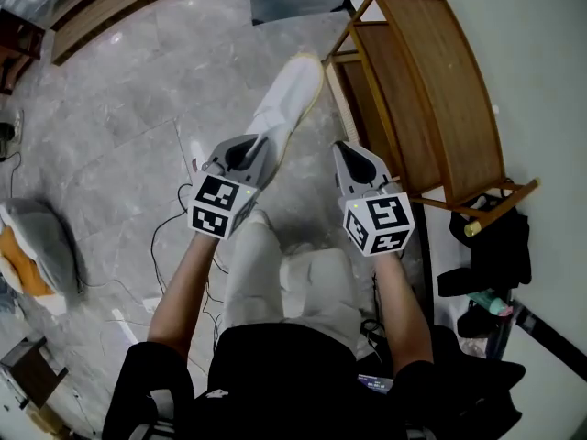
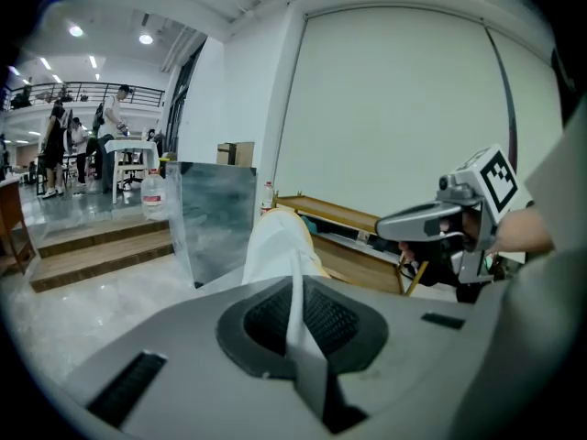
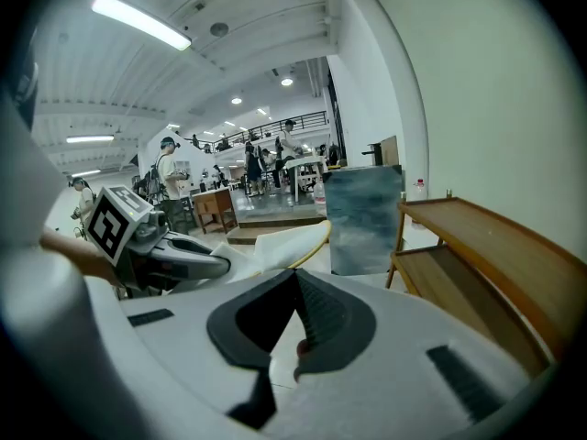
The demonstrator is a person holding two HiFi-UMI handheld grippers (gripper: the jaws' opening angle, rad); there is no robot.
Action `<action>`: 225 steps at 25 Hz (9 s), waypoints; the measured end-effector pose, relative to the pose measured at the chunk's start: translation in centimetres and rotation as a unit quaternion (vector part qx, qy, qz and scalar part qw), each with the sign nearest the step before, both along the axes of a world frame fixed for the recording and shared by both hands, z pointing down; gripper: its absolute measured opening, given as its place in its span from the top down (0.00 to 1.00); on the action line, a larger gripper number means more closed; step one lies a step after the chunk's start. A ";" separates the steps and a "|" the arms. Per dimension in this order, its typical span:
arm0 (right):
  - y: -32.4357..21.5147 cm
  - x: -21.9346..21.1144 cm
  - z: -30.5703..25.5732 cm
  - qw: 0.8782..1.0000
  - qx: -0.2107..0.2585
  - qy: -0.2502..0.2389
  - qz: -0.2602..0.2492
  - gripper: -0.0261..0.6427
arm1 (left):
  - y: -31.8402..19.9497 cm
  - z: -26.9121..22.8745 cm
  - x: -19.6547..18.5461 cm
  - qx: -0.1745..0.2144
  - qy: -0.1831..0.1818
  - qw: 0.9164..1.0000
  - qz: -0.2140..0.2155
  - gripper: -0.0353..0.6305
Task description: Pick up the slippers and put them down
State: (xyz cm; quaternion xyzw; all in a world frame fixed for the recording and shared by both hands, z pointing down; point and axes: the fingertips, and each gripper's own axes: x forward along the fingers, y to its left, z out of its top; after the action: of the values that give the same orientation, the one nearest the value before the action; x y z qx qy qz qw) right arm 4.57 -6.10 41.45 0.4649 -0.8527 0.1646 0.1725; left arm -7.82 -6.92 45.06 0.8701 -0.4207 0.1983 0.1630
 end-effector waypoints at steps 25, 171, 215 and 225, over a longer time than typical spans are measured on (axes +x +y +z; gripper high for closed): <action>-4.1 0.5 26.4 1.000 -0.015 0.004 0.001 0.97 | -5.7 24.9 0.2 0.009 0.018 1.000 0.005 0.92; -2.6 4.1 31.8 0.994 -0.095 -0.020 0.048 0.97 | -5.3 33.9 -0.8 -0.089 -0.006 0.996 -0.013 0.94; -1.2 3.4 -20.1 0.999 -0.007 -0.013 0.042 0.97 | 0.0 -22.4 0.9 -0.005 0.035 0.999 -0.018 0.94; 0.6 3.7 -27.6 0.998 0.061 -0.027 0.023 0.97 | 2.6 -29.1 2.8 0.042 0.056 0.997 -0.017 0.94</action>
State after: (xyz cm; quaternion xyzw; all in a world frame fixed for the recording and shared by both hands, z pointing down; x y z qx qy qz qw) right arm 8.24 -5.48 13.87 0.4895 -0.8544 0.1289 0.1172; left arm -5.04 -4.37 15.98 0.8788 -0.4336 0.1282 0.1528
